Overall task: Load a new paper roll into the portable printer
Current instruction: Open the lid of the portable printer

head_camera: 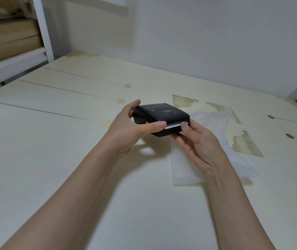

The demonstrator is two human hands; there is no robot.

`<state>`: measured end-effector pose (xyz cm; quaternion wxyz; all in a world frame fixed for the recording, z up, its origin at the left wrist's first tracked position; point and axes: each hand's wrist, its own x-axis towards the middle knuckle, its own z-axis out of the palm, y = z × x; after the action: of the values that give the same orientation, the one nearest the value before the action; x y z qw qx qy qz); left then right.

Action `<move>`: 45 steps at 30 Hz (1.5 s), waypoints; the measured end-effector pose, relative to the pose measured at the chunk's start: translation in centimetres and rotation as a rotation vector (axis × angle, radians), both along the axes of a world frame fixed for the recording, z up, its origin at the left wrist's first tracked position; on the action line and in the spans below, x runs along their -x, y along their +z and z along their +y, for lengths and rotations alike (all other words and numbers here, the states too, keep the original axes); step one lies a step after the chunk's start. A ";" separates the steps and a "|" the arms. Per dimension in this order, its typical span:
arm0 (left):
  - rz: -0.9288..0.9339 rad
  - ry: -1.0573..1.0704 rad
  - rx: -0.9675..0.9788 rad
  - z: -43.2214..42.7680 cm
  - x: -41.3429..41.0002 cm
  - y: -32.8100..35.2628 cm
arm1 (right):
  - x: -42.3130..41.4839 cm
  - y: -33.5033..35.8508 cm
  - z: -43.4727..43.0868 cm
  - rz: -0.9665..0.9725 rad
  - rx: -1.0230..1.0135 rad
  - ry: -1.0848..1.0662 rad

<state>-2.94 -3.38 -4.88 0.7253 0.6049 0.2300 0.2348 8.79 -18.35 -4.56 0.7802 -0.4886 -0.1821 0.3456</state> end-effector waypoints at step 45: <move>0.323 0.296 -0.567 2.8 -0.4 -2.2 | 5.3 -2.0 -0.3 -1.371 0.621 -0.123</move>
<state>-2.53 -0.54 -7.08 0.4408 0.7717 0.3525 0.2931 3.51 -18.61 -6.55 0.3364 -0.8008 -0.4935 -0.0447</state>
